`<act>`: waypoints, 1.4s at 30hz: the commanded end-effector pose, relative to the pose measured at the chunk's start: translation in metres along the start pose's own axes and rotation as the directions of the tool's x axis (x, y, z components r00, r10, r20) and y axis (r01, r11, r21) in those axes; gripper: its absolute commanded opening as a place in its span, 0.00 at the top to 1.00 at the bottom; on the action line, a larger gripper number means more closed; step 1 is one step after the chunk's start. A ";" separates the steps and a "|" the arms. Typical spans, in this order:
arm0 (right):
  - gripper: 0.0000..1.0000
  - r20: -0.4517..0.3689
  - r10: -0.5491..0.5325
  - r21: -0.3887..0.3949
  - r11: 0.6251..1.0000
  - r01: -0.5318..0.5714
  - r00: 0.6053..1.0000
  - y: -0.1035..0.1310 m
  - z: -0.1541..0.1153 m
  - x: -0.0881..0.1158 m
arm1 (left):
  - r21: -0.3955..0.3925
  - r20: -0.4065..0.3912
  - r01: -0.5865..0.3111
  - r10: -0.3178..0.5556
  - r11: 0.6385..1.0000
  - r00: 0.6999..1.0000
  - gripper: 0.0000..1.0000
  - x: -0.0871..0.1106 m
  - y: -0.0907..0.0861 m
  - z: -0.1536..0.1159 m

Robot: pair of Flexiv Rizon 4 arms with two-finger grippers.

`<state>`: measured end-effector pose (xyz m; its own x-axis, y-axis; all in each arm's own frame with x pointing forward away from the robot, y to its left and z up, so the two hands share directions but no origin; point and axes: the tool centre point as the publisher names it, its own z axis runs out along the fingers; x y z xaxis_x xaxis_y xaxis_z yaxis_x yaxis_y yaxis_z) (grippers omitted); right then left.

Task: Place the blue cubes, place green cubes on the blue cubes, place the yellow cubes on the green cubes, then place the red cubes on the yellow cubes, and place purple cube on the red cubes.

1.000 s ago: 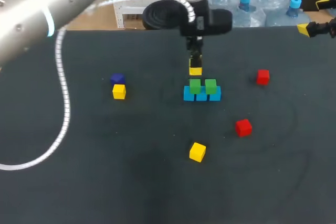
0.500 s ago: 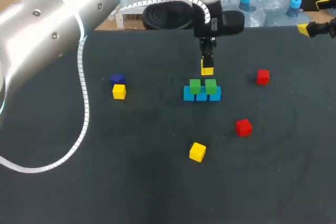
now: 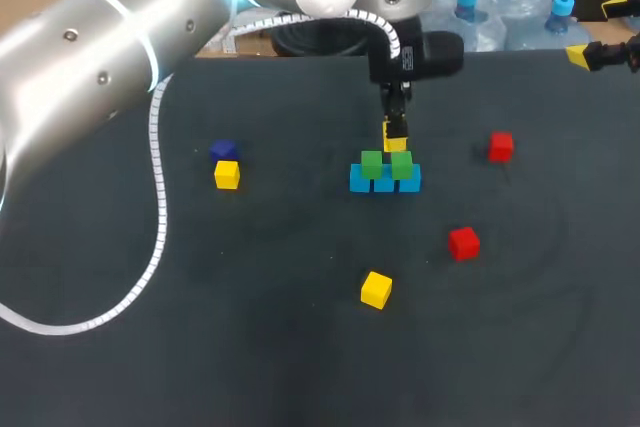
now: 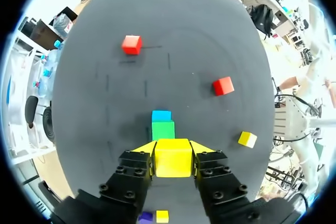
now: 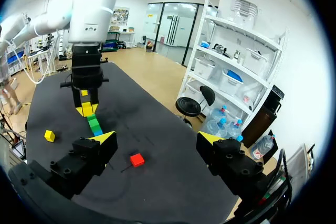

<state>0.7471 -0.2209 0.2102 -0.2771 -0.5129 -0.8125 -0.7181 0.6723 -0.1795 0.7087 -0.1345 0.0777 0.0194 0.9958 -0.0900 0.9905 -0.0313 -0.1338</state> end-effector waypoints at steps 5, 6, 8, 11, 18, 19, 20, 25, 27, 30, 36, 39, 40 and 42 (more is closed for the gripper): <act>0.00 0.000 0.000 0.000 1.000 0.000 1.000 0.000 0.000 0.000 | 0.007 -0.008 -0.004 0.004 1.000 1.000 1.00 -0.006 0.007 0.008; 0.00 0.000 0.000 0.000 1.000 0.000 1.000 0.000 0.000 0.000 | 0.008 -0.009 -0.004 0.004 1.000 1.000 1.00 -0.006 0.007 0.008; 0.00 0.000 0.000 0.000 1.000 0.000 1.000 0.000 0.000 0.000 | 0.010 -0.012 -0.004 0.004 1.000 1.000 1.00 -0.006 0.008 0.010; 0.00 0.000 0.000 0.000 1.000 0.000 1.000 0.000 0.000 0.000 | 0.014 -0.023 -0.001 0.002 1.000 1.000 1.00 -0.005 0.009 0.013; 0.00 0.000 0.000 0.000 1.000 0.000 1.000 0.000 0.000 0.000 | 0.012 -0.043 0.007 -0.007 1.000 0.999 1.00 -0.002 0.013 0.014; 0.00 0.000 0.000 0.000 1.000 0.000 1.000 0.000 0.000 0.000 | 0.012 -0.043 0.009 -0.008 1.000 0.999 1.00 -0.001 0.014 0.015; 0.00 0.000 0.000 0.000 1.000 0.000 1.000 0.000 0.000 0.000 | 0.012 -0.045 0.009 -0.009 1.000 0.999 1.00 -0.001 0.015 0.015; 0.00 0.000 0.000 0.000 1.000 0.000 1.000 0.000 0.000 0.000 | 0.015 -0.060 0.012 -0.011 1.000 0.998 1.00 0.000 0.017 0.016; 0.00 0.000 0.000 0.000 1.000 0.000 1.000 0.000 0.000 0.000 | 0.016 -0.064 0.013 -0.012 1.000 0.998 1.00 0.001 0.017 0.016; 0.00 0.000 0.000 0.000 1.000 0.000 1.000 0.000 0.000 0.000 | 0.017 -0.068 0.014 -0.013 1.000 0.998 1.00 0.001 0.018 0.016; 0.00 0.000 0.000 0.000 1.000 0.000 1.000 0.000 0.000 0.000 | 0.026 -0.076 0.016 -0.014 1.000 0.997 1.00 0.004 0.017 0.019; 0.00 0.000 0.000 0.000 1.000 0.000 1.000 0.000 0.000 0.000 | 0.032 -0.080 0.015 -0.013 0.999 0.997 1.00 0.004 0.017 0.020; 0.00 0.000 0.000 0.000 1.000 0.000 1.000 0.000 0.000 0.000 | 0.033 -0.080 0.015 -0.013 0.999 0.997 1.00 0.004 0.017 0.020; 0.00 0.000 0.000 0.000 1.000 0.000 1.000 0.000 0.000 0.000 | 0.034 -0.081 0.016 -0.013 0.999 0.997 1.00 0.004 0.017 0.020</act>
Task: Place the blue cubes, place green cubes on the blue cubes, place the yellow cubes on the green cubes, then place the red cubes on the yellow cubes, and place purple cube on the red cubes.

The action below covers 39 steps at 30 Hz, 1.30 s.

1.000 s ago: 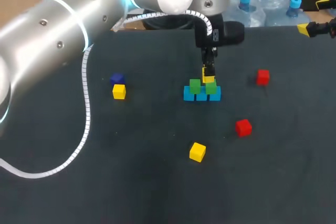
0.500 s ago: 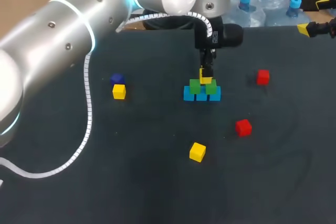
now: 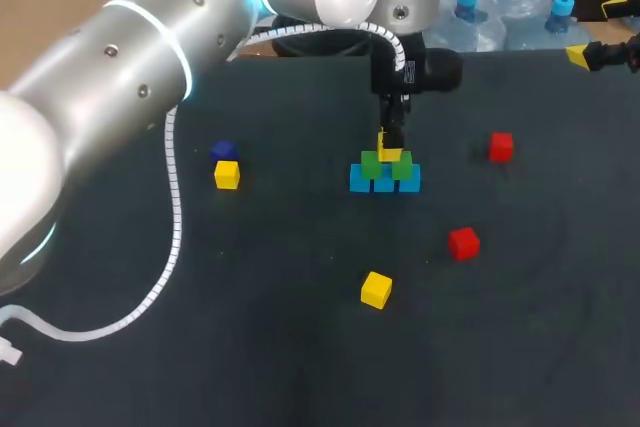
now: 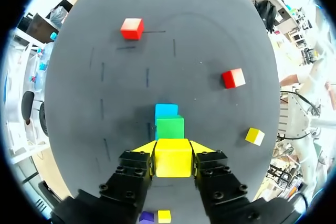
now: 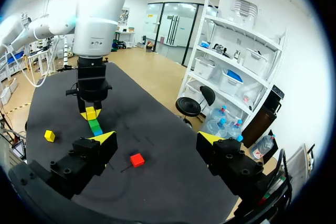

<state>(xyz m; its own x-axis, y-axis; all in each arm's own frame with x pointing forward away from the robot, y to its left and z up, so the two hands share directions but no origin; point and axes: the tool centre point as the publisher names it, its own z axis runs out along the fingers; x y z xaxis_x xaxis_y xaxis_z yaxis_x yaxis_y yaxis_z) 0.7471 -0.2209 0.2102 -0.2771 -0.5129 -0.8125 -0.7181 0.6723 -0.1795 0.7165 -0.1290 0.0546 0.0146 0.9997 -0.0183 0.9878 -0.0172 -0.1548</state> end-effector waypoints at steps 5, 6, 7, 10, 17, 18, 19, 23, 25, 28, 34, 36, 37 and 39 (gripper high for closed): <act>0.00 0.000 0.000 0.000 1.000 0.000 1.000 0.000 0.000 0.000 | 0.019 -0.008 -0.001 0.001 1.000 1.000 1.00 -0.002 0.007 0.000; 0.00 0.000 0.000 0.000 1.000 0.000 1.000 0.000 0.000 0.000 | 0.019 -0.007 -0.002 0.002 1.000 1.000 1.00 -0.002 0.007 0.000; 0.00 0.000 0.000 0.000 1.000 0.000 1.000 0.000 0.000 0.000 | 0.020 -0.007 -0.002 0.002 1.000 1.000 1.00 -0.002 0.007 0.000; 0.00 0.000 0.000 0.000 1.000 0.000 1.000 0.000 0.000 0.000 | 0.022 -0.007 -0.002 0.002 1.000 1.000 1.00 -0.002 0.007 0.000; 0.00 0.000 0.000 0.000 1.000 0.000 1.000 0.000 0.000 0.000 | 0.031 -0.008 0.001 0.000 1.000 1.000 1.00 -0.001 0.006 0.003; 0.00 0.000 0.000 0.000 1.000 0.000 1.000 0.000 0.000 0.000 | 0.032 -0.008 0.001 -0.001 0.999 1.000 1.00 -0.001 0.007 0.004; 0.00 0.000 0.000 0.000 1.000 0.000 1.000 0.000 0.000 0.000 | 0.033 -0.008 0.001 -0.001 0.999 1.000 1.00 0.000 0.007 0.005; 0.00 0.000 0.000 0.000 1.000 0.000 1.000 0.000 0.000 0.000 | 0.036 -0.008 0.001 -0.001 0.999 1.000 1.00 0.000 0.007 0.006; 0.00 0.000 0.000 0.000 1.000 0.000 1.000 0.000 0.000 0.000 | 0.036 -0.007 0.002 -0.001 0.999 1.000 1.00 -0.001 0.007 0.006; 0.00 0.000 0.000 0.000 1.000 0.000 1.000 0.000 0.000 0.000 | 0.037 -0.005 0.002 -0.002 0.999 1.000 1.00 -0.001 0.007 0.007; 0.00 0.000 0.000 0.000 1.000 0.000 1.000 0.000 0.000 0.000 | 0.037 -0.004 -0.001 0.001 0.999 1.000 1.00 -0.001 0.008 0.007; 0.00 0.000 0.000 0.000 1.000 0.000 1.000 0.000 0.000 0.000 | 0.040 -0.001 -0.002 0.002 0.999 1.000 0.73 -0.001 0.008 0.007; 0.00 0.000 0.000 0.000 1.000 0.000 1.000 0.000 0.000 0.000 | 0.040 0.000 -0.003 0.003 0.999 1.000 0.61 -0.001 0.008 0.007; 0.00 0.000 0.000 0.000 1.000 0.000 1.000 0.000 0.000 0.000 | 0.040 0.001 -0.004 0.004 0.999 1.000 0.22 -0.001 0.007 0.007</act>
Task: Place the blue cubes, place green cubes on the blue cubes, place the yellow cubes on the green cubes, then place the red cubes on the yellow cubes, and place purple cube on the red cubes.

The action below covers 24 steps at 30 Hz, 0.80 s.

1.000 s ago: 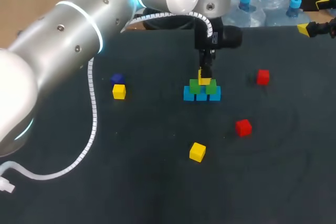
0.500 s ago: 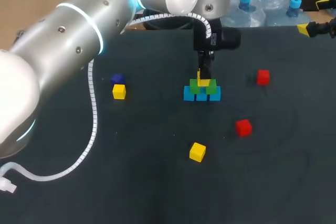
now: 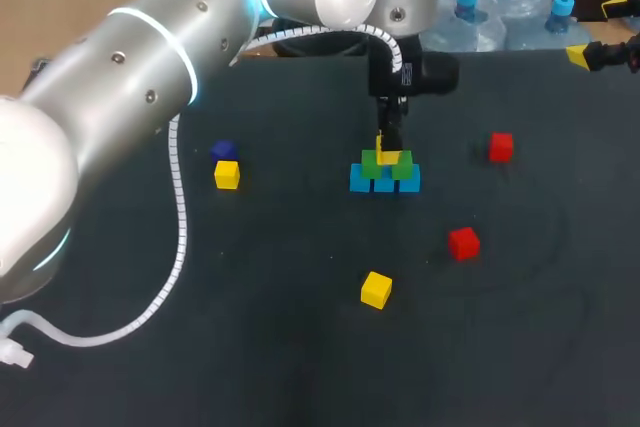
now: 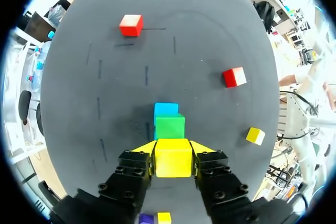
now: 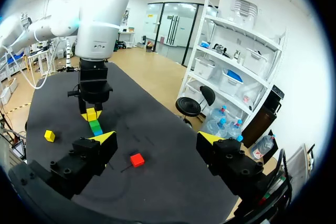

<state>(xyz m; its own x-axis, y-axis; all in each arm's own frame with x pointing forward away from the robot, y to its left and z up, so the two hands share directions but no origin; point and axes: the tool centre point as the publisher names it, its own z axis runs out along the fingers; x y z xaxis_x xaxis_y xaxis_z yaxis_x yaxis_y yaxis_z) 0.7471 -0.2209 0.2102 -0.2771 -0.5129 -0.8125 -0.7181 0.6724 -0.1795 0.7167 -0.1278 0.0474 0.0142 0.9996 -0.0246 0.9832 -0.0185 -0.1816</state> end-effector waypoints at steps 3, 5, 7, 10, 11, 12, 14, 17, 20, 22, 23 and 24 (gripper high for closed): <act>0.00 0.000 0.000 0.000 1.000 0.000 1.000 0.000 0.000 0.000 | 0.015 -0.004 -0.004 0.004 1.000 1.000 0.14 -0.002 0.006 0.000; 0.00 0.000 0.000 0.000 1.000 0.000 1.000 0.000 0.000 0.000 | 0.015 -0.004 -0.005 0.005 1.000 1.000 0.15 -0.002 0.006 0.000; 0.00 0.000 0.000 0.000 1.000 0.000 1.000 0.000 0.000 0.000 | 0.014 -0.004 -0.005 0.005 1.000 1.000 0.18 -0.002 0.006 0.000; 0.00 0.000 0.000 0.000 1.000 0.000 1.000 0.000 0.000 0.000 | 0.012 -0.002 -0.004 0.004 1.000 1.000 0.18 -0.001 0.006 -0.001; 0.00 0.000 0.000 0.000 1.000 0.000 1.000 0.000 0.000 0.000 | 0.011 0.000 -0.003 0.003 1.000 1.000 0.20 -0.001 0.005 -0.002; 0.00 0.000 0.000 0.000 1.000 0.000 1.000 0.000 0.000 0.000 | 0.008 0.006 -0.003 0.002 1.000 1.000 0.23 0.000 0.005 -0.005; 0.00 0.000 0.000 0.000 1.000 0.000 1.000 0.000 0.000 0.000 | -0.005 0.020 0.002 -0.002 1.000 1.000 0.35 0.002 0.005 -0.011; 0.00 0.000 0.000 0.000 1.000 0.000 1.000 0.000 0.000 0.000 | -0.013 0.033 0.008 -0.007 1.000 0.999 0.60 0.007 0.005 -0.021; 0.00 0.000 0.000 0.000 1.000 0.000 1.000 0.000 0.000 0.000 | -0.017 0.039 0.011 -0.010 1.000 0.999 0.55 0.013 0.001 -0.028; 0.00 0.000 0.000 0.000 1.000 0.000 1.000 0.000 0.000 0.000 | -0.019 0.048 0.016 -0.015 1.000 0.999 0.54 0.017 -0.001 -0.033; 0.00 0.000 0.000 0.000 1.000 0.000 1.000 0.000 0.000 0.000 | -0.023 0.055 0.020 -0.018 1.000 0.998 0.54 0.021 -0.004 -0.038; 0.00 0.000 0.000 0.000 1.000 0.000 1.000 0.000 0.000 0.000 | -0.026 0.062 0.024 -0.022 0.999 0.998 0.54 0.024 -0.006 -0.041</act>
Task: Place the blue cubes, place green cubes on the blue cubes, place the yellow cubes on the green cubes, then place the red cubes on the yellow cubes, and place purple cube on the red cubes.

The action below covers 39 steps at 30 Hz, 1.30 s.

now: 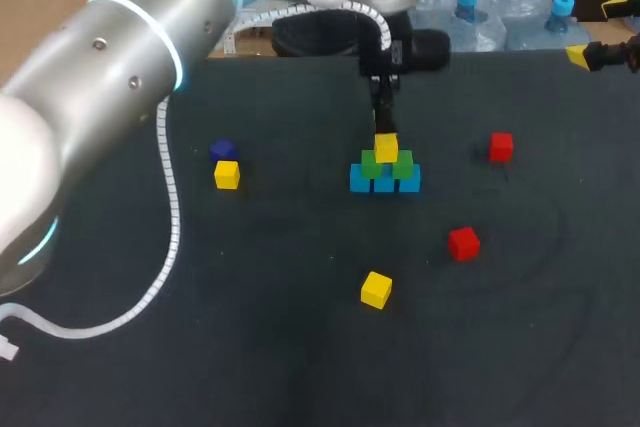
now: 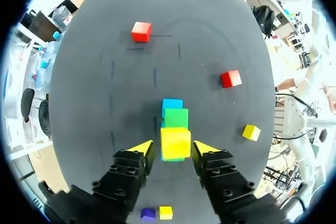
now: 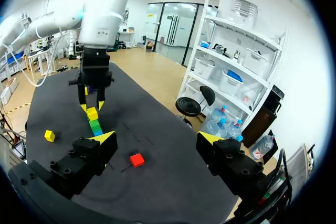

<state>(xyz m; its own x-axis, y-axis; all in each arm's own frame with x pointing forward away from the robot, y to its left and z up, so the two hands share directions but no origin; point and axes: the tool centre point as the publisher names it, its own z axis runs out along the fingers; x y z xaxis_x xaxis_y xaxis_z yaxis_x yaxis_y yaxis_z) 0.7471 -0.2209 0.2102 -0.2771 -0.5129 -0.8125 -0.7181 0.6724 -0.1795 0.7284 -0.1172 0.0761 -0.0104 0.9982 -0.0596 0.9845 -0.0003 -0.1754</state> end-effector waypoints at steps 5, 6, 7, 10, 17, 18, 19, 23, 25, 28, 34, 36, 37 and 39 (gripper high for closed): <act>0.00 0.000 0.000 0.000 1.000 0.000 1.000 0.000 0.000 0.000 | -0.017 0.032 0.011 -0.010 1.000 0.999 0.33 0.027 -0.023 -0.024; 0.00 0.000 0.000 0.000 1.000 0.000 1.000 0.000 0.000 0.000 | -0.016 0.034 0.007 -0.006 1.000 0.999 0.35 0.028 -0.026 -0.025; 0.00 0.000 0.000 0.000 1.000 0.000 1.000 0.000 0.000 0.000 | -0.016 0.034 0.005 -0.004 1.000 0.999 0.38 0.030 -0.028 -0.027; 0.00 0.000 0.000 0.000 1.000 0.000 1.000 0.000 0.000 0.000 | -0.012 0.025 0.008 -0.007 1.000 1.000 0.42 0.038 -0.033 -0.029; 0.00 0.000 0.000 0.000 1.000 0.000 1.000 0.000 0.000 0.000 | 0.009 -0.017 0.143 -0.143 0.990 0.990 0.41 0.085 -0.036 -0.015; 0.00 0.000 0.000 0.000 1.000 0.000 1.000 0.000 0.000 0.000 | 0.017 -0.026 0.165 -0.165 0.986 0.986 0.39 0.092 -0.036 -0.010; 0.00 0.000 0.000 0.000 1.000 0.000 1.000 0.000 0.000 0.000 | 0.019 -0.028 0.186 -0.185 0.982 0.982 0.35 0.100 -0.036 -0.006; 0.00 0.000 0.000 0.000 1.000 0.000 1.000 0.000 0.000 0.000 | 0.006 -0.023 0.232 -0.232 0.973 0.972 0.30 0.126 -0.032 0.005; 0.00 0.000 0.000 0.000 1.000 0.000 1.000 0.000 0.000 0.000 | -0.017 0.004 0.232 -0.232 0.973 0.973 0.34 0.138 -0.029 0.005; 0.00 0.000 0.000 0.000 1.000 0.000 1.000 0.000 0.000 0.000 | -0.041 0.050 0.210 -0.208 0.977 0.977 0.37 0.156 -0.027 0.007; 0.00 0.000 0.000 0.000 1.000 0.000 1.000 0.000 0.000 0.000 | -0.069 0.062 0.137 -0.133 0.988 0.989 0.11 0.186 -0.037 0.013; 0.00 0.000 0.000 0.000 1.000 0.000 1.000 0.000 0.000 0.000 | -0.066 0.054 0.115 -0.112 0.991 0.992 0.08 0.195 -0.044 0.020; 0.00 0.000 0.000 0.000 1.000 0.000 1.000 0.000 0.000 0.000 | -0.062 0.047 0.106 -0.103 0.992 0.994 0.09 0.199 -0.047 0.023; 0.00 0.000 0.000 0.000 1.000 0.000 1.000 0.000 0.000 0.000 | -0.053 0.030 0.080 -0.079 0.995 0.996 0.15 0.204 -0.054 0.030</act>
<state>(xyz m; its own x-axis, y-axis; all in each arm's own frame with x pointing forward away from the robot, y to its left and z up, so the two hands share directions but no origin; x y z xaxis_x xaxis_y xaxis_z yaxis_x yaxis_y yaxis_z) 0.7471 -0.2208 0.2102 -0.2771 -0.5129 -0.8125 -0.7181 0.6723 -0.1795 0.6834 0.0700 0.0504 -0.0807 0.9952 0.0553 0.9704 0.0911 -0.2235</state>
